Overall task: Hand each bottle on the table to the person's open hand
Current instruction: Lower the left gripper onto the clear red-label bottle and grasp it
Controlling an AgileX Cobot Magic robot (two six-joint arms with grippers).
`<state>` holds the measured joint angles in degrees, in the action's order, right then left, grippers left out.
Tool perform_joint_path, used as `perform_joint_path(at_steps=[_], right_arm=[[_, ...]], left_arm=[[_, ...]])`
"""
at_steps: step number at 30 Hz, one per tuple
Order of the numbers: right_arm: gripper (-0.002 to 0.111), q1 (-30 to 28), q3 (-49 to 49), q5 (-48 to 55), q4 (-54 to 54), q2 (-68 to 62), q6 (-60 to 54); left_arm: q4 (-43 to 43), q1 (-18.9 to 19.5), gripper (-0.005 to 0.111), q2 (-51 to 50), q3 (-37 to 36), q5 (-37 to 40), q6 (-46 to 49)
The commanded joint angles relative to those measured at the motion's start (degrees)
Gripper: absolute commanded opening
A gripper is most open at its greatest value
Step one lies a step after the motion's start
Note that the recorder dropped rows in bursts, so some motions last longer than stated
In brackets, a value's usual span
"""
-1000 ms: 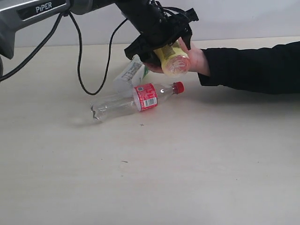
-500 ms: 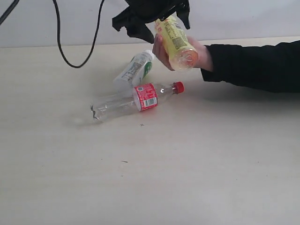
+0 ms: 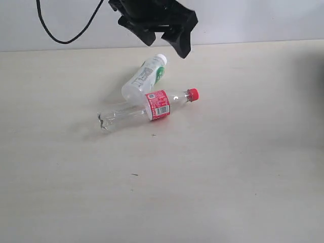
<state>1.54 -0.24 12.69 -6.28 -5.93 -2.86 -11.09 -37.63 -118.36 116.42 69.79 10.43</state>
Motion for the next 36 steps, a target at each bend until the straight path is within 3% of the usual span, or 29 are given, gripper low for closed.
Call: perform_joint_path(at_steps=[1, 6, 11, 22, 36], right_arm=[[0.000, -0.24, 0.24, -0.39, 0.32, -0.13, -0.07], [0.000, -0.24, 0.24, -0.39, 0.32, -0.13, -0.07], [0.000, -0.24, 0.24, -0.39, 0.32, -0.13, -0.07], [0.000, -0.24, 0.24, -0.39, 0.32, -0.13, -0.07], [0.000, -0.24, 0.24, -0.57, 0.32, -0.13, -0.07]], left_arm=[[5.53, -0.79, 0.078, 1.29, -5.15, 0.18, 8.11], [10.11, -0.57, 0.078, 0.76, -11.27, 0.18, 15.68], [11.09, -0.33, 0.078, 0.78, -15.00, -2.49, 17.25], [11.09, -0.11, 0.078, -0.91, -15.77, -9.63, 20.56], [11.62, 3.39, 0.078, -7.50, -15.77, -9.39, 19.00]])
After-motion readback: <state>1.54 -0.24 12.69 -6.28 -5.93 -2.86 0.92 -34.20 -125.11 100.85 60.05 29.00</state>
